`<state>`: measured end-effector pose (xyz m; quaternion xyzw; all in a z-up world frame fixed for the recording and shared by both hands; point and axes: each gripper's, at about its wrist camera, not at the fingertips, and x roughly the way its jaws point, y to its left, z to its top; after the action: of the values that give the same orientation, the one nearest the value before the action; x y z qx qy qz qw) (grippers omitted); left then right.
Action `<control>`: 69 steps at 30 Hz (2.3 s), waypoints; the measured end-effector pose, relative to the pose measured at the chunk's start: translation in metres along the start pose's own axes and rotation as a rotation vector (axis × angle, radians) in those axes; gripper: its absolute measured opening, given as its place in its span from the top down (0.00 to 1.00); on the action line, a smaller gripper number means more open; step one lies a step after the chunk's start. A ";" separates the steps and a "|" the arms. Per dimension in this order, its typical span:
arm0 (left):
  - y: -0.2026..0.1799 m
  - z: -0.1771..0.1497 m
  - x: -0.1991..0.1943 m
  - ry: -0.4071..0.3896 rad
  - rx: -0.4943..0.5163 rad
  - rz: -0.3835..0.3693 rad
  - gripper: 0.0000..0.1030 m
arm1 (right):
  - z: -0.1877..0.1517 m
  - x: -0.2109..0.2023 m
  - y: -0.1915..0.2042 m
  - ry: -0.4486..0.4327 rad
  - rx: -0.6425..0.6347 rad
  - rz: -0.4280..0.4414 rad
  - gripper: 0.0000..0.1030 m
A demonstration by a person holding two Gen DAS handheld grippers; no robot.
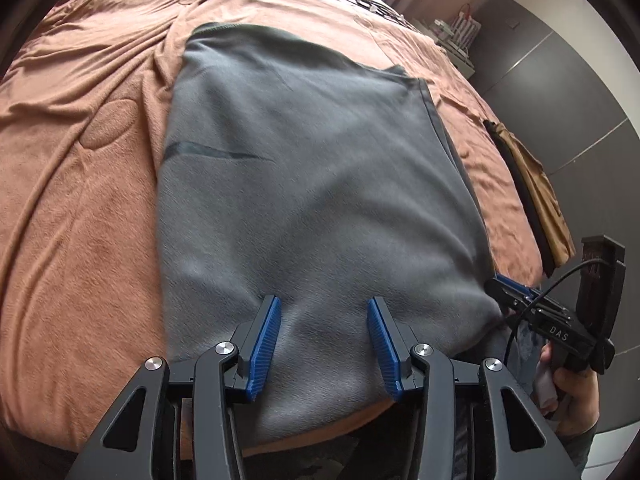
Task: Fold small clothes
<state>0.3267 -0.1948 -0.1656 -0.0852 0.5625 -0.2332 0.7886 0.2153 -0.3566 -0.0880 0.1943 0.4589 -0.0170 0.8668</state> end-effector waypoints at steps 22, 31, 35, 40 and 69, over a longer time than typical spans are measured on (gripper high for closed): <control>-0.044 0.000 0.023 0.040 0.052 -0.050 0.77 | -0.004 -0.011 0.009 0.015 -0.023 0.051 0.56; -0.060 -0.013 0.033 0.056 0.114 -0.024 0.79 | -0.014 -0.009 -0.008 0.004 -0.018 0.037 0.59; -0.057 -0.022 0.033 0.071 0.123 -0.045 0.79 | -0.017 -0.011 -0.006 -0.006 -0.023 0.030 0.59; -0.047 -0.024 0.025 0.076 0.082 -0.096 0.80 | -0.015 -0.012 -0.005 -0.002 -0.004 0.037 0.59; 0.075 -0.020 -0.032 -0.085 -0.192 -0.089 0.48 | 0.006 0.015 0.076 0.013 -0.189 -0.127 0.24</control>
<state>0.3204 -0.1112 -0.1752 -0.1953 0.5439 -0.2092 0.7889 0.2447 -0.2862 -0.0723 0.0824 0.4752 -0.0274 0.8756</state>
